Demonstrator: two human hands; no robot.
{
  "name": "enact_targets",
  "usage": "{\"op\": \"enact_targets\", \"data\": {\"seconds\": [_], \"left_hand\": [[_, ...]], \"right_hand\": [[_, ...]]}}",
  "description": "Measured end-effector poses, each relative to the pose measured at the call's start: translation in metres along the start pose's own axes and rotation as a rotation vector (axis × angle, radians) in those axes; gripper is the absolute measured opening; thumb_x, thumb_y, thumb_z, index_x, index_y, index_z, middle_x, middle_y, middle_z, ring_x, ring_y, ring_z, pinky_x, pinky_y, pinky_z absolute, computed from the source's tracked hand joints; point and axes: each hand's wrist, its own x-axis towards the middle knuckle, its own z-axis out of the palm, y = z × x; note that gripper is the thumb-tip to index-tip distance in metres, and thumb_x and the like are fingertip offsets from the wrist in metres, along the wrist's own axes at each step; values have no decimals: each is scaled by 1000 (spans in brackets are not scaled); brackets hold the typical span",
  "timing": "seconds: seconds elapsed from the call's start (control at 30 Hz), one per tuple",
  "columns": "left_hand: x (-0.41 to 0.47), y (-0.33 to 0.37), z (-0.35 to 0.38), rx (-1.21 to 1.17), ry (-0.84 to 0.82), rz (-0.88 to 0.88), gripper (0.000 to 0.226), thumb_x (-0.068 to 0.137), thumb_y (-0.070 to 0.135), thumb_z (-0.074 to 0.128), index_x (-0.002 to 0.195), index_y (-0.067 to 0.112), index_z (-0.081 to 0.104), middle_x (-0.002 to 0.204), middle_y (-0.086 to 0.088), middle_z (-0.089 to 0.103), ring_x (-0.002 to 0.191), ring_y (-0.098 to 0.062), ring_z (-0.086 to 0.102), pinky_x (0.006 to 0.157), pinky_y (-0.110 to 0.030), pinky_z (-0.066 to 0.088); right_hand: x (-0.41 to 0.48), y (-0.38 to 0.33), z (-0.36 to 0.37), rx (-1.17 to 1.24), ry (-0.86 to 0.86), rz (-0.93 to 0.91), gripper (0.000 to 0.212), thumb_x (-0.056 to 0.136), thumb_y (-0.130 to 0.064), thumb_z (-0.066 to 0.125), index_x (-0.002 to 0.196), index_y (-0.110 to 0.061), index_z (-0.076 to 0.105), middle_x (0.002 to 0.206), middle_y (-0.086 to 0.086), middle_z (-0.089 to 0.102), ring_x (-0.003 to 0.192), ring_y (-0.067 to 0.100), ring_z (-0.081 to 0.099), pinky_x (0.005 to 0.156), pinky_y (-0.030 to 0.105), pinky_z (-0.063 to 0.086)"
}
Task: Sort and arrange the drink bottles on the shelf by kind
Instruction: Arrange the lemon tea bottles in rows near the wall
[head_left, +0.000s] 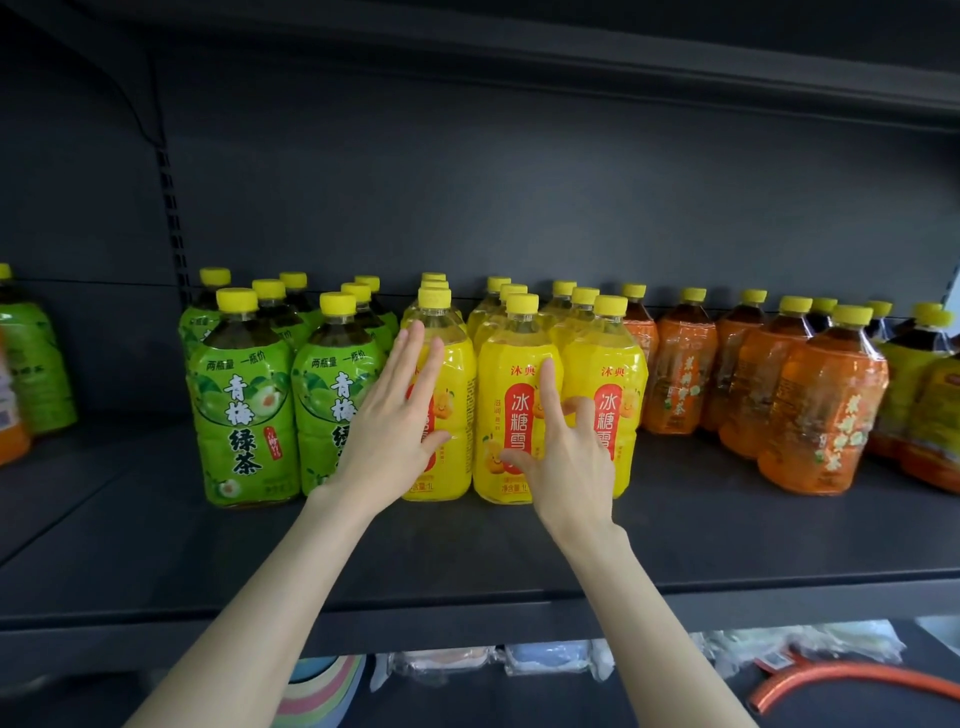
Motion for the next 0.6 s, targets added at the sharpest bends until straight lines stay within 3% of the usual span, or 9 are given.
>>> {"op": "enact_targets", "data": {"seconds": [0.3,0.47,0.6], "left_hand": [[0,0,1,-11,12,-10,100,76,23,76,149,14,8,155,-1,-7,143,-19,-2,104,-36,15],[-1,2,2,-9,-2,-22,100,78,24,74,148,16,3,156,-2,-10,144,-19,-5,106,-35,14],[-1,8,-5,38,-24,-37,101,80,26,72,147,16,-2,153,-2,-16,142,-18,-10,106,-34,13]], "right_hand": [[7,1,14,-57,140,-51,104,57,-44,86,145,-17,38,93,16,60,49,15,40,38,21,29],[7,2,13,-55,80,-24,101,67,-45,81,150,-21,28,105,17,58,53,17,43,41,24,33],[4,0,2,-87,-38,0,99,80,-50,68,153,-25,5,123,14,49,66,17,46,50,26,38]]}}
